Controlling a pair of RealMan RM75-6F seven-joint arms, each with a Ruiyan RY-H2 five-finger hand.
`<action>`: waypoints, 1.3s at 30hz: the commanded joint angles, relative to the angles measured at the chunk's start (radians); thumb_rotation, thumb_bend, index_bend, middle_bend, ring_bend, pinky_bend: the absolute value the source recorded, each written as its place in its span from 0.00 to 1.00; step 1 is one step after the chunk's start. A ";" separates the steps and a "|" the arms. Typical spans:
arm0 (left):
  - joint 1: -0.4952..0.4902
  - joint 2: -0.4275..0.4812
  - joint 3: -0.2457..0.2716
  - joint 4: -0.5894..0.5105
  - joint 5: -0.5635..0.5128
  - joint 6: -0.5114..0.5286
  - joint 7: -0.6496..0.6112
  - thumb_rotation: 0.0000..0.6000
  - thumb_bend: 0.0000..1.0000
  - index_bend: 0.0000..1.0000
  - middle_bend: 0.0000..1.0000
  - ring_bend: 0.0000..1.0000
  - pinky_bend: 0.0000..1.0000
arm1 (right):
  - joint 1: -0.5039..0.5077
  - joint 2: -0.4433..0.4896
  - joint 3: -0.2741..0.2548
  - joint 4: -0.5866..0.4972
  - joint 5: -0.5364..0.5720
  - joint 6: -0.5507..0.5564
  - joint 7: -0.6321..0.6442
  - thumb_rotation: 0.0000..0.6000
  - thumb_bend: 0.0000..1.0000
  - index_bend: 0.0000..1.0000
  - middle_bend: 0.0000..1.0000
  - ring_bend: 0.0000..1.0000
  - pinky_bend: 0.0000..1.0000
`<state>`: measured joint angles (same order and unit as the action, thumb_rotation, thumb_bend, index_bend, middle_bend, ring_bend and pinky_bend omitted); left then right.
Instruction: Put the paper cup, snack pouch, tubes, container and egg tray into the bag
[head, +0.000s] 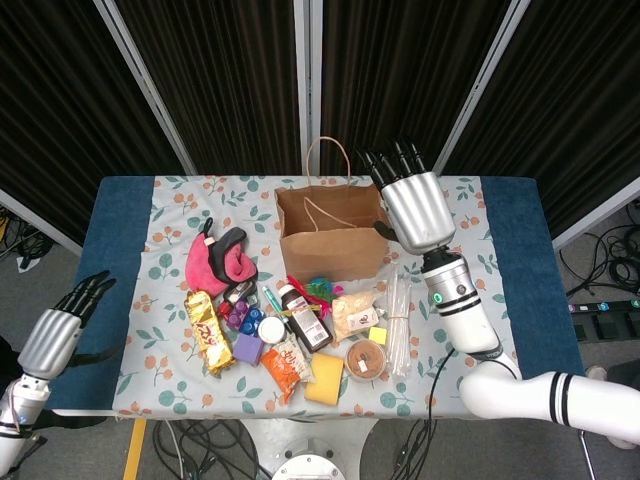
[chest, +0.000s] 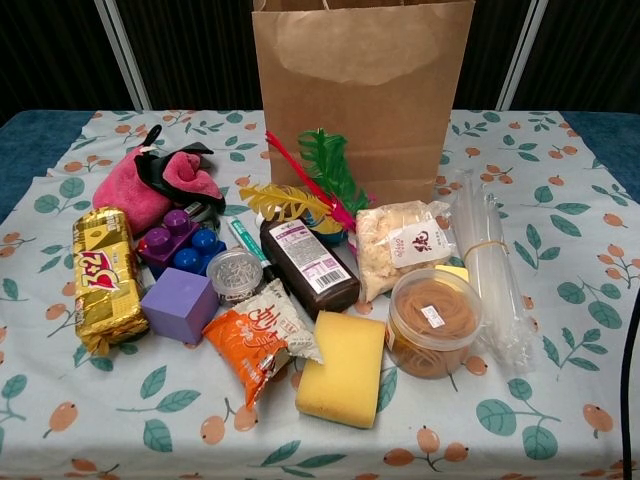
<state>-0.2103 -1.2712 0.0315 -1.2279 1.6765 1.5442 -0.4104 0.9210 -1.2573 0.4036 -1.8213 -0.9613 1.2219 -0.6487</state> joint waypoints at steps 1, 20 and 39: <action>0.003 0.003 0.000 -0.003 -0.002 0.002 0.003 1.00 0.03 0.10 0.14 0.11 0.26 | -0.010 -0.003 0.010 -0.019 0.032 -0.004 0.041 1.00 0.00 0.00 0.17 0.00 0.08; 0.004 -0.004 0.005 0.002 -0.002 -0.007 0.016 1.00 0.03 0.10 0.14 0.11 0.26 | -0.271 0.068 -0.356 -0.112 -0.219 -0.073 0.196 1.00 0.00 0.25 0.29 0.18 0.21; 0.009 -0.002 -0.001 0.026 -0.010 0.001 0.009 1.00 0.03 0.10 0.14 0.11 0.26 | -0.169 -0.373 -0.273 0.265 -0.052 -0.189 0.172 1.00 0.00 0.27 0.26 0.12 0.21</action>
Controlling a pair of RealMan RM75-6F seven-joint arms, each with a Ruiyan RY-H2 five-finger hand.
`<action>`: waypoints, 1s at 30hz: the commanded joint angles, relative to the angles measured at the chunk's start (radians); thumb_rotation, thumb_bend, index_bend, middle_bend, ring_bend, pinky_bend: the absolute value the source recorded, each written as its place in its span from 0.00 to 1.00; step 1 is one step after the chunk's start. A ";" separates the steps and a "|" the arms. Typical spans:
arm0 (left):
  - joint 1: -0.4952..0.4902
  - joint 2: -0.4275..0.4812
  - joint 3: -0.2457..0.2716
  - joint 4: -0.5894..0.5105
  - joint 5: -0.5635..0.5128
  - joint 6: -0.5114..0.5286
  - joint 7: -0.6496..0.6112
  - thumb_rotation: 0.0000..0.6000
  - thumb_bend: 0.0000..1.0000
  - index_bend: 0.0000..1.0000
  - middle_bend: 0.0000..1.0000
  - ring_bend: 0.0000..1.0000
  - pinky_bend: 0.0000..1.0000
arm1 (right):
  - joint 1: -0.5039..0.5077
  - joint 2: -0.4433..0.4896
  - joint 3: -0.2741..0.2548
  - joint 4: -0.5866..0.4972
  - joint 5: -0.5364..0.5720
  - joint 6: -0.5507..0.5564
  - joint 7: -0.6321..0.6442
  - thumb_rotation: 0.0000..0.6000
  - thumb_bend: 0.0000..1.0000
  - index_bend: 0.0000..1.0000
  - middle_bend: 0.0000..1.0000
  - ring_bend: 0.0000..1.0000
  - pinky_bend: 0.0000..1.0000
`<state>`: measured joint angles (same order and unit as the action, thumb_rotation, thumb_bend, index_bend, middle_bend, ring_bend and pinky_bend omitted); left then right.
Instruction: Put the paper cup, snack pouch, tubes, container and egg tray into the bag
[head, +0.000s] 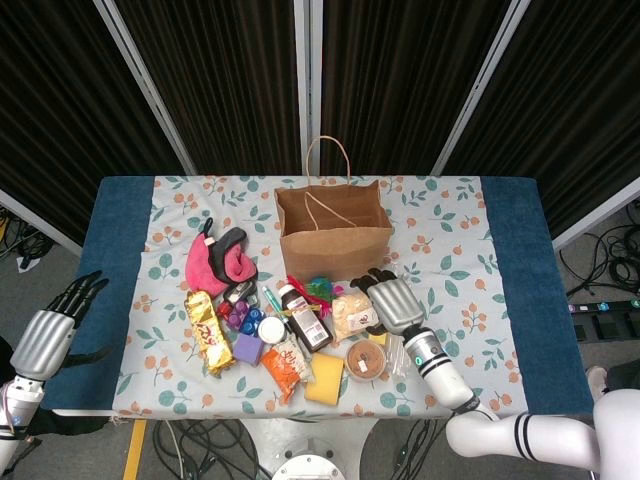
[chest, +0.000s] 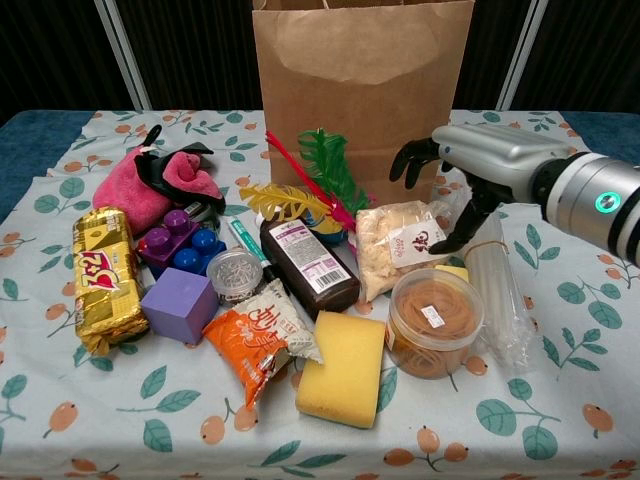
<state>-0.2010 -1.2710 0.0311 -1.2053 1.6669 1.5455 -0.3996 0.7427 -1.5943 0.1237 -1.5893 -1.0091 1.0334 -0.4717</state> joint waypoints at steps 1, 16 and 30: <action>0.000 -0.002 -0.001 0.005 -0.001 0.000 -0.004 1.00 0.03 0.10 0.14 0.11 0.26 | 0.010 -0.045 0.006 0.042 -0.005 0.001 -0.007 1.00 0.00 0.27 0.26 0.12 0.21; 0.003 -0.012 -0.001 0.029 -0.007 0.000 -0.029 1.00 0.03 0.10 0.14 0.11 0.26 | 0.007 -0.080 0.007 0.062 0.061 0.010 -0.101 1.00 0.00 0.35 0.33 0.16 0.21; 0.005 -0.010 -0.003 0.024 -0.004 0.010 -0.030 1.00 0.03 0.10 0.14 0.11 0.26 | -0.032 -0.053 0.016 -0.004 -0.023 0.118 -0.106 1.00 0.06 0.62 0.52 0.28 0.25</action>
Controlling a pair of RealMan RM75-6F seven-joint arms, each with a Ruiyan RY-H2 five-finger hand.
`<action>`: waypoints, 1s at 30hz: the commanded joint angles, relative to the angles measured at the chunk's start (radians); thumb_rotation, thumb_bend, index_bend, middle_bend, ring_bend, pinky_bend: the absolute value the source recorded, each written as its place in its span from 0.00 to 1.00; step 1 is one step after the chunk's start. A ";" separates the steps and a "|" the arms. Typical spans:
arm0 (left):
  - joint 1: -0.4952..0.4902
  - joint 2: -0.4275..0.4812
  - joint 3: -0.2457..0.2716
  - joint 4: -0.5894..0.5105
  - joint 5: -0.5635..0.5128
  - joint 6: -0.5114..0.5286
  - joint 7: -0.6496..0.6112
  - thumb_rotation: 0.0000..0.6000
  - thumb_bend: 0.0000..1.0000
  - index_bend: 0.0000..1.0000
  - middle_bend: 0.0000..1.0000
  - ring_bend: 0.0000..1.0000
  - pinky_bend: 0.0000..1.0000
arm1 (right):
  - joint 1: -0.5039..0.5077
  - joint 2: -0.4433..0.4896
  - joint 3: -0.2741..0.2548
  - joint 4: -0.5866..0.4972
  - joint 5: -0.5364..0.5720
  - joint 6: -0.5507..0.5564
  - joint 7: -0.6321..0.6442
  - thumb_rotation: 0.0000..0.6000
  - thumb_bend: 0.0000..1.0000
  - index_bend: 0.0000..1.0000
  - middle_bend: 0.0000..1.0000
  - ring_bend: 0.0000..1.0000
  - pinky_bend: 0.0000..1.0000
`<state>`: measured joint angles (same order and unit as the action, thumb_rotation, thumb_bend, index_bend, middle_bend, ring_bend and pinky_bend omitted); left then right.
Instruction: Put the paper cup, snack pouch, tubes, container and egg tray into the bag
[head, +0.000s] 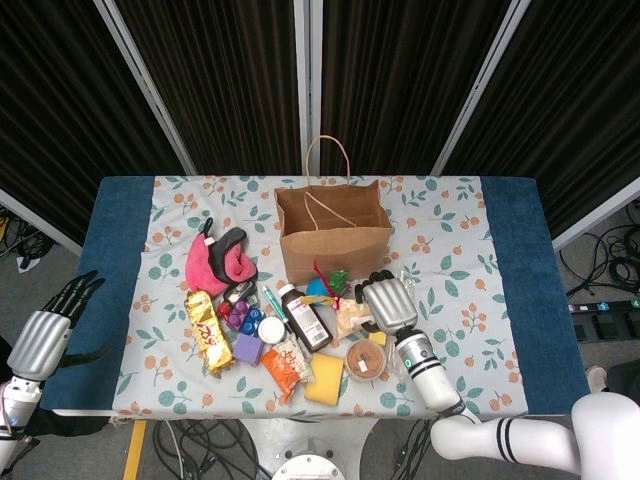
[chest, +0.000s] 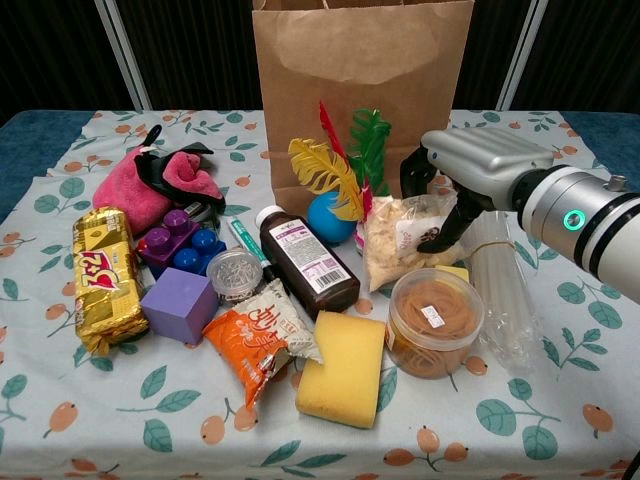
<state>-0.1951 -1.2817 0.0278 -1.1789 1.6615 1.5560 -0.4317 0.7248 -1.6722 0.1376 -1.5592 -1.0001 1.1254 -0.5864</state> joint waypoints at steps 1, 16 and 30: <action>-0.002 0.002 0.000 -0.005 0.003 -0.001 0.005 1.00 0.03 0.10 0.14 0.11 0.26 | -0.019 0.038 0.002 -0.052 -0.049 0.038 0.012 1.00 0.06 0.62 0.52 0.28 0.25; -0.009 0.016 0.005 -0.048 0.021 0.002 0.035 1.00 0.03 0.10 0.14 0.11 0.26 | -0.057 0.292 0.160 -0.409 -0.292 0.255 0.013 1.00 0.07 0.62 0.52 0.28 0.25; -0.024 0.023 -0.005 -0.065 0.015 -0.012 0.020 1.00 0.03 0.10 0.14 0.11 0.26 | 0.116 0.272 0.395 -0.159 -0.141 0.200 -0.001 1.00 0.07 0.63 0.52 0.28 0.26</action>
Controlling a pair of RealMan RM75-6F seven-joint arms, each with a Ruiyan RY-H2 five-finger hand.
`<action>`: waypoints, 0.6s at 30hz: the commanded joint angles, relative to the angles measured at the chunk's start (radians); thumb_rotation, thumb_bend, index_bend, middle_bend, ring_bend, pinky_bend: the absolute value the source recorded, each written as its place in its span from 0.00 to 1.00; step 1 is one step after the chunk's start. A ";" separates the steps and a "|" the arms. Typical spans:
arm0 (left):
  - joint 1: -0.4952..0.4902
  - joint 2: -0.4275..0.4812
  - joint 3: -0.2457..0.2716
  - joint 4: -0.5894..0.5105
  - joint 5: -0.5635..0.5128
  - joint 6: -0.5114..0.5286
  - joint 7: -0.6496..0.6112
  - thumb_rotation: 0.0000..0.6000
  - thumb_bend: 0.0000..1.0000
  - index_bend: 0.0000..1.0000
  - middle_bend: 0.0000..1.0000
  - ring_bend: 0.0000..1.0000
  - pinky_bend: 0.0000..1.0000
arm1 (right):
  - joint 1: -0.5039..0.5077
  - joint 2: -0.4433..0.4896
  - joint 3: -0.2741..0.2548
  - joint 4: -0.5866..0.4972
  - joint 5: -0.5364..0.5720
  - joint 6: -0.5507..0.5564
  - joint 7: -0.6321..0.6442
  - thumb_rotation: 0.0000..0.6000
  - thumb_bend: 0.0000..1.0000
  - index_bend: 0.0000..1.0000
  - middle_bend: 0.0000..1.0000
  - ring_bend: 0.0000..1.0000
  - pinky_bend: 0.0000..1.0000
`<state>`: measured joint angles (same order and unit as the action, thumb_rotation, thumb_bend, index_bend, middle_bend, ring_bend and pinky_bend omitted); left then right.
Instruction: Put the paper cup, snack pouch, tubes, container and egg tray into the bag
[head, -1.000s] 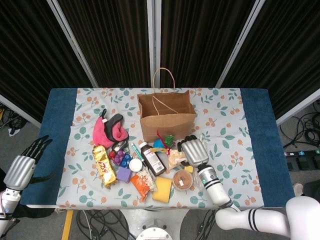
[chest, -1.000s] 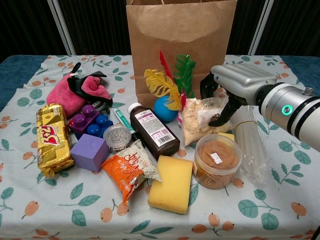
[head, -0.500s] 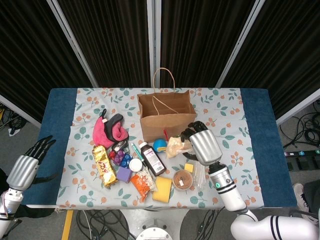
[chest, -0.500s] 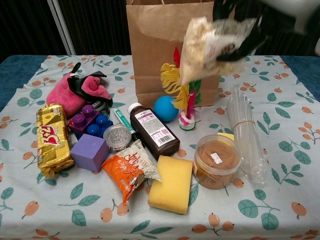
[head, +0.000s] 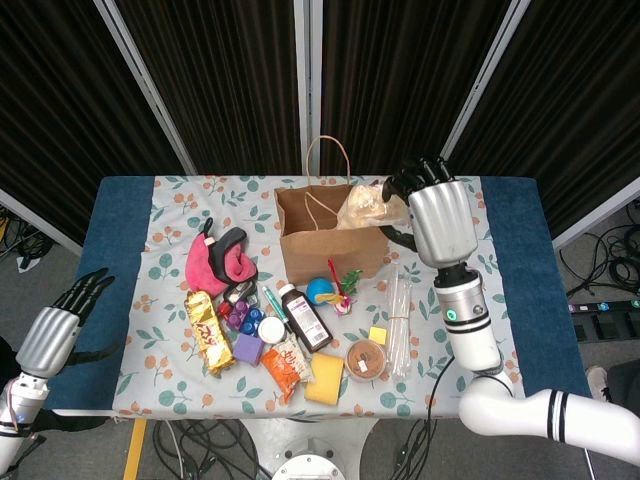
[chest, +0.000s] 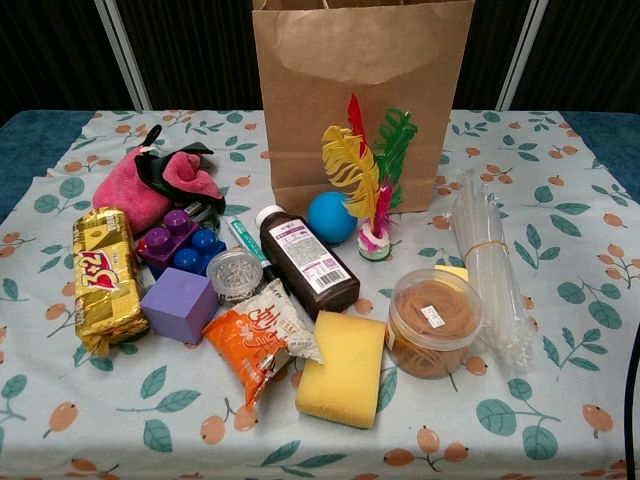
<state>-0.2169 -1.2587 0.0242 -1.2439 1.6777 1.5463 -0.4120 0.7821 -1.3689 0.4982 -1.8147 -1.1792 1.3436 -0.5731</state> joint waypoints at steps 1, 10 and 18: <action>-0.003 0.001 -0.002 0.000 -0.002 -0.003 0.001 1.00 0.03 0.10 0.14 0.11 0.26 | 0.072 -0.042 0.038 0.123 0.045 -0.022 -0.021 1.00 0.07 0.63 0.52 0.28 0.26; 0.001 -0.002 0.002 0.005 -0.006 -0.006 0.003 1.00 0.03 0.10 0.14 0.11 0.26 | 0.180 -0.161 0.009 0.339 0.070 -0.061 -0.071 1.00 0.08 0.63 0.52 0.28 0.26; 0.004 0.000 0.000 0.010 -0.012 -0.004 -0.001 1.00 0.03 0.10 0.14 0.11 0.26 | 0.236 -0.245 -0.026 0.422 0.084 -0.092 -0.092 1.00 0.07 0.62 0.50 0.28 0.26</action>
<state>-0.2127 -1.2590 0.0250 -1.2342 1.6663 1.5420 -0.4131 1.0138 -1.6081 0.4766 -1.3964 -1.0978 1.2564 -0.6622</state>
